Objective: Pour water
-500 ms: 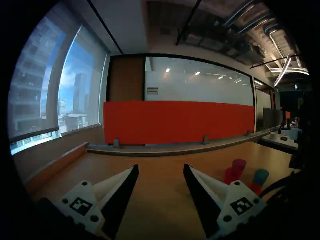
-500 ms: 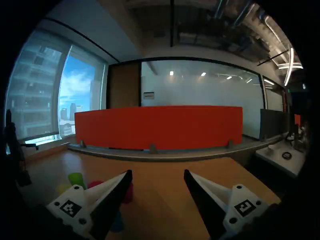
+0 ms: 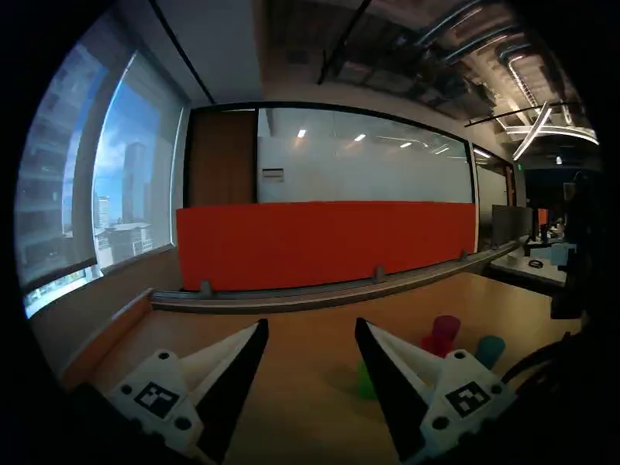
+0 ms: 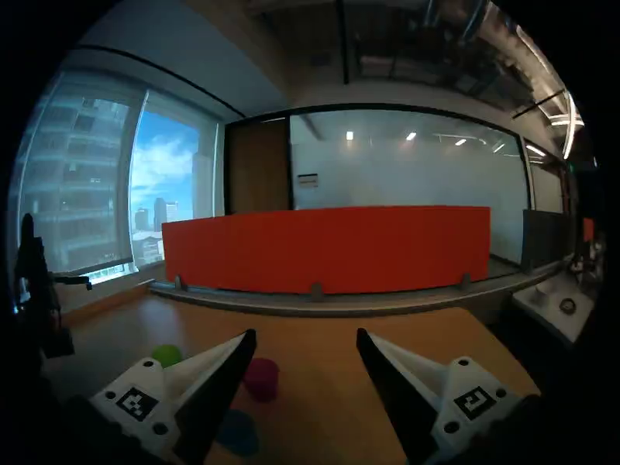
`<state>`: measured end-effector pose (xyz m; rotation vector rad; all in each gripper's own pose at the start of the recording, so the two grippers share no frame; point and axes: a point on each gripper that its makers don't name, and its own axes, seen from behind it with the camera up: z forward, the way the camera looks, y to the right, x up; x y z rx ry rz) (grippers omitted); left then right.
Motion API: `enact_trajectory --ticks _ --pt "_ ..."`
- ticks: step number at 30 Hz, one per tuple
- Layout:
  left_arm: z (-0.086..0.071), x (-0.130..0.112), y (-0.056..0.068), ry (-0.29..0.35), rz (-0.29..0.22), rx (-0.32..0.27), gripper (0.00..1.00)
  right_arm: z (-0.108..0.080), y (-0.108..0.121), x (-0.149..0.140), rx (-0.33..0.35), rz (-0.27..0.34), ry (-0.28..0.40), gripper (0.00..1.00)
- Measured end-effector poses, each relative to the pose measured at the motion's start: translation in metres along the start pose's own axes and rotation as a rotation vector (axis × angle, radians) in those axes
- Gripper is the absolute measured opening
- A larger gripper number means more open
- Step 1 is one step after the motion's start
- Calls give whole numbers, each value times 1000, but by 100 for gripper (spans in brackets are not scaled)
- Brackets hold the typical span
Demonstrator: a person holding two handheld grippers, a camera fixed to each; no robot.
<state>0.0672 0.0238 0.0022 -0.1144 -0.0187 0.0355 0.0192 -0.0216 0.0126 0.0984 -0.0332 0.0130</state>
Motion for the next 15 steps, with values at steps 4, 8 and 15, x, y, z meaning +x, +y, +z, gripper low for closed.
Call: enact_trajectory --ticks 4,8,15 --pt "1 5 11 -5 -3 -52 82 -1 -9 -1 48 -11 -10 100" --pt "1 9 24 -8 -15 -112 82 -3 -21 0 114 -18 -17 100" --pt "-1 17 49 -4 -33 -233 82 -9 -48 2 254 -24 -28 100"
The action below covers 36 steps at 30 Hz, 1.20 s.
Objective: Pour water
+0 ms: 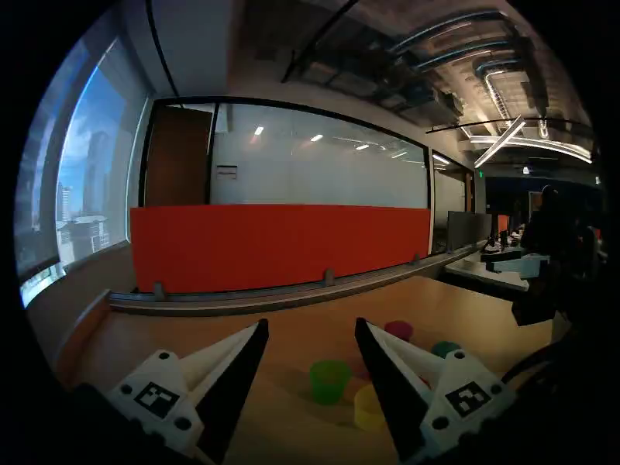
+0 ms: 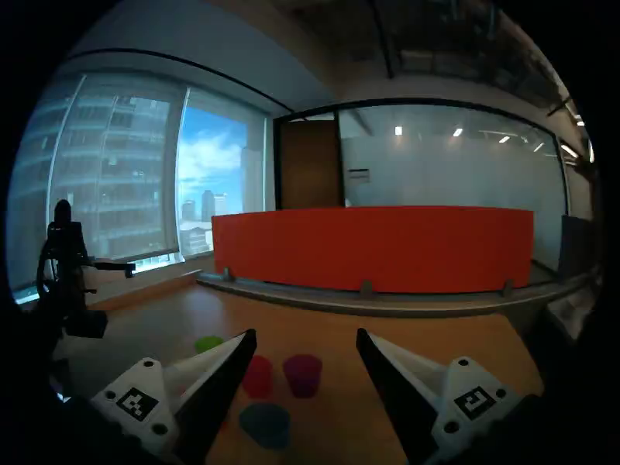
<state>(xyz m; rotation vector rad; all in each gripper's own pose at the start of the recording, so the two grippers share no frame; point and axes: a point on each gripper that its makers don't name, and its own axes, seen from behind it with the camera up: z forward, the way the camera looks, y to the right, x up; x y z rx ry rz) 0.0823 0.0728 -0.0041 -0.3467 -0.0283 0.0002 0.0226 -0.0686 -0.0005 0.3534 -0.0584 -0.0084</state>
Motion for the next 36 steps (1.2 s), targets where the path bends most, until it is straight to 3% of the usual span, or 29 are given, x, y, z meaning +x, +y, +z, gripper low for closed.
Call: enact_trajectory --ticks 10,24,36 --pt "3 8 18 13 -29 -109 82 3 -33 11 168 44 7 100" --pt "8 -6 28 -48 18 -187 82 8 -42 -14 213 5 -104 99" --pt "15 -29 20 -126 37 -202 82 5 -36 -42 236 -69 -226 99"
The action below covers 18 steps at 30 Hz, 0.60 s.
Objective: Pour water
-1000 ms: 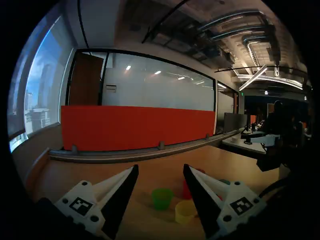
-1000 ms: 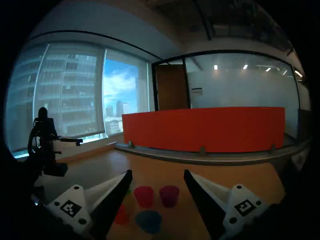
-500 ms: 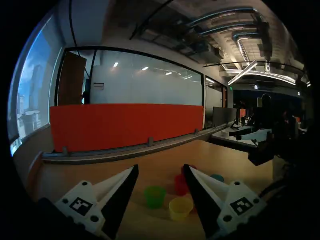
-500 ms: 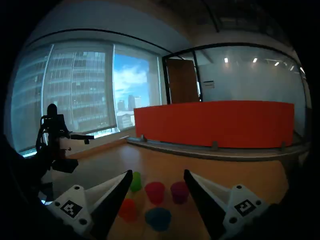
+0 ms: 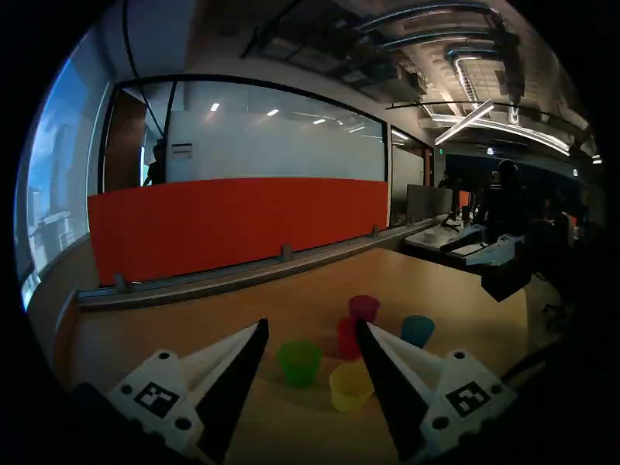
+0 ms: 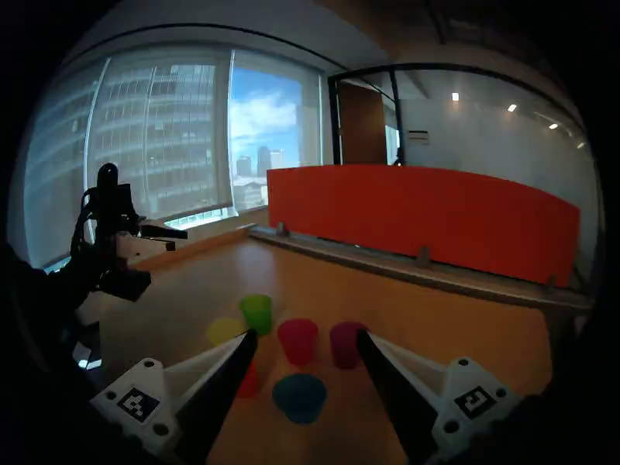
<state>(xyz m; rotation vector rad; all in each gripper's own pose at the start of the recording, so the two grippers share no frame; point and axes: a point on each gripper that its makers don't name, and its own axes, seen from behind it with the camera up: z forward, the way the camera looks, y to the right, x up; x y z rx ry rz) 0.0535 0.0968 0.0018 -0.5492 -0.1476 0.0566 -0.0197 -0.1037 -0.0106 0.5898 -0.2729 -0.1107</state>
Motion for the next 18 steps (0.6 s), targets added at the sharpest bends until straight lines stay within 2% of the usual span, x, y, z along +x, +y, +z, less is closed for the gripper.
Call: enact_trajectory --ticks 9,18 --pt "7 -14 -10 -39 12 11 82 3 0 -18 10 -66 -69 99" --pt "12 -22 -15 -60 20 20 82 12 -2 -41 33 -61 -125 99"
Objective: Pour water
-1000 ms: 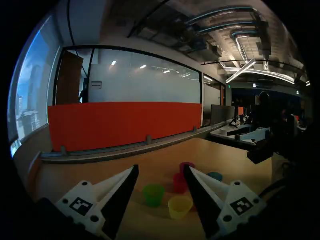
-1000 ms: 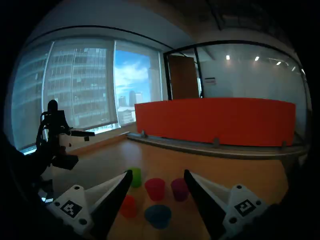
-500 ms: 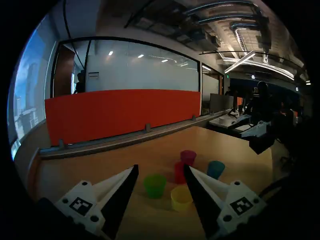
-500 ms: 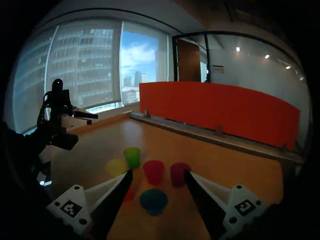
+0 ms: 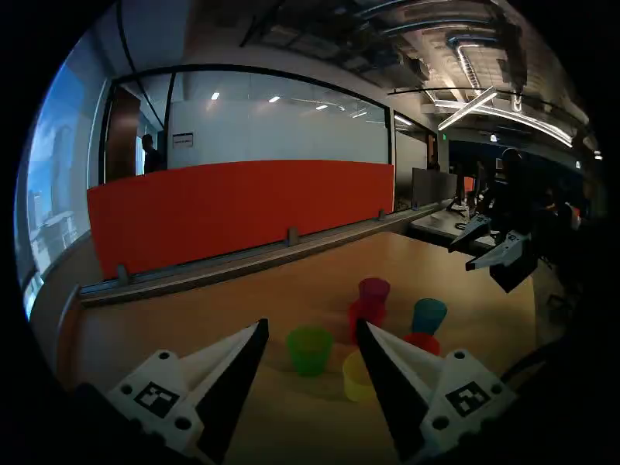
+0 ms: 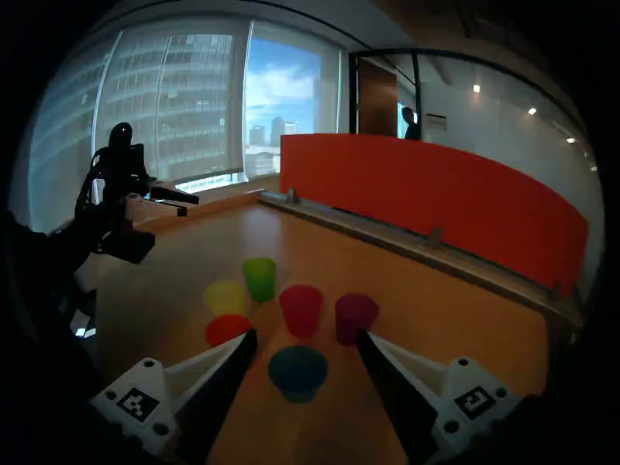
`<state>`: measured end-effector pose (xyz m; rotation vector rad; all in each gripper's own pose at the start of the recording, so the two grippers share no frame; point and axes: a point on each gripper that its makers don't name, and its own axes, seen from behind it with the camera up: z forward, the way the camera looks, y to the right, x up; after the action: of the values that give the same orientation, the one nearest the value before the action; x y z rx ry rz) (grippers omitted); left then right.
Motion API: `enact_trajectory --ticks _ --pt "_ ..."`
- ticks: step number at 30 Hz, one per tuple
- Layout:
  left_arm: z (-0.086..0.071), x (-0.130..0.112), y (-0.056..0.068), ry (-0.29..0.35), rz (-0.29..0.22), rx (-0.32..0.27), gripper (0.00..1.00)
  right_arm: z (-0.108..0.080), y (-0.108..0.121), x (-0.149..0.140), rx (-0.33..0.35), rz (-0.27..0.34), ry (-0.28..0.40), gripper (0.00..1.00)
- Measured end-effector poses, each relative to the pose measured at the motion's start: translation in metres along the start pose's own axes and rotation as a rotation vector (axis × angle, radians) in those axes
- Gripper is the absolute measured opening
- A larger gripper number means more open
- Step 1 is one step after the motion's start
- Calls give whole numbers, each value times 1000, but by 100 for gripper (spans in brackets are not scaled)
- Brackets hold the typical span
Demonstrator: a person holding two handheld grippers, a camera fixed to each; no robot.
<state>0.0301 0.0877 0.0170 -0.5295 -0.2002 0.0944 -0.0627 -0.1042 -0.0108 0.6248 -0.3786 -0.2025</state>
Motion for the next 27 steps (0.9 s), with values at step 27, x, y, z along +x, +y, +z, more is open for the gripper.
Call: enact_trajectory --ticks 27 --pt "13 -21 -18 -20 -15 28 82 48 -11 -97 42 -20 -213 100"
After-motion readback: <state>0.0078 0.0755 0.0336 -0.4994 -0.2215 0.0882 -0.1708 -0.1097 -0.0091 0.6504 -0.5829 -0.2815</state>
